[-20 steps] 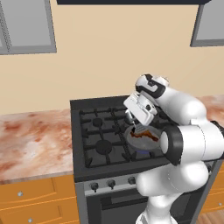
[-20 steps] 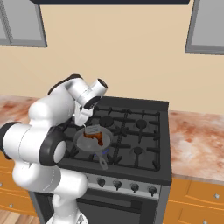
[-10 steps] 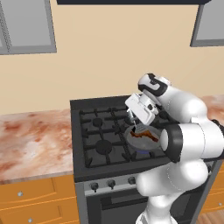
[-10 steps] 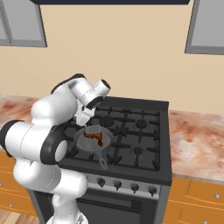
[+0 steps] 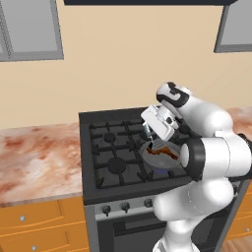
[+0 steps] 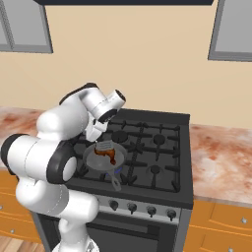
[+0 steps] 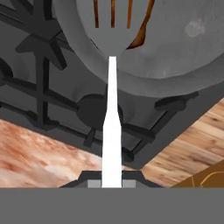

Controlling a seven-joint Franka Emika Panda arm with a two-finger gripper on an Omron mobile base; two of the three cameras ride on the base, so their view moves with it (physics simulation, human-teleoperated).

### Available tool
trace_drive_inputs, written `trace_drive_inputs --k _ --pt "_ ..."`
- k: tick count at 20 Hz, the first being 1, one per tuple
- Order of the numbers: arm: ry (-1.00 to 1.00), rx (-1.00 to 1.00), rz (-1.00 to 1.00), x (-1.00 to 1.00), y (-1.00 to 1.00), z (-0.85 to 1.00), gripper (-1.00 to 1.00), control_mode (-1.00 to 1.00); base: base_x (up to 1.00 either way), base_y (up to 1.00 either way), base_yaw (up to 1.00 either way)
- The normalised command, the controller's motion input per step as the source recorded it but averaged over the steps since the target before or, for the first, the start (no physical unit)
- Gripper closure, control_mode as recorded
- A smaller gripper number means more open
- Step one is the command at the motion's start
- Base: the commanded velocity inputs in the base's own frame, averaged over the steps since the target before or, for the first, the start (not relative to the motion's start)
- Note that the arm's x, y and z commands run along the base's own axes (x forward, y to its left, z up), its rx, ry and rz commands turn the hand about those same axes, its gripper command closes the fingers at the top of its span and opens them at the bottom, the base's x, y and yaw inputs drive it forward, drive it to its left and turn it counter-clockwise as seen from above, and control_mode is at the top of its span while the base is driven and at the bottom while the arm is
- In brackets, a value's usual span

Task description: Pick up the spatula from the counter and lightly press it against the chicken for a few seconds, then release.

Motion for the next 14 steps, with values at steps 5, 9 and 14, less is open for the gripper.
trace_drive_inputs --k 5,9,14 --pt "0.01 0.01 0.00 0.00 -0.02 -0.05 1.00 -1.00 0.00 0.00 0.00" --pt "0.00 0.00 0.00 0.00 -0.04 0.00 1.00 -1.00 0.00 0.00 0.00" --pt "0.00 0.00 0.00 0.00 -0.04 0.00 1.00 -1.00 0.00 0.00 0.00"
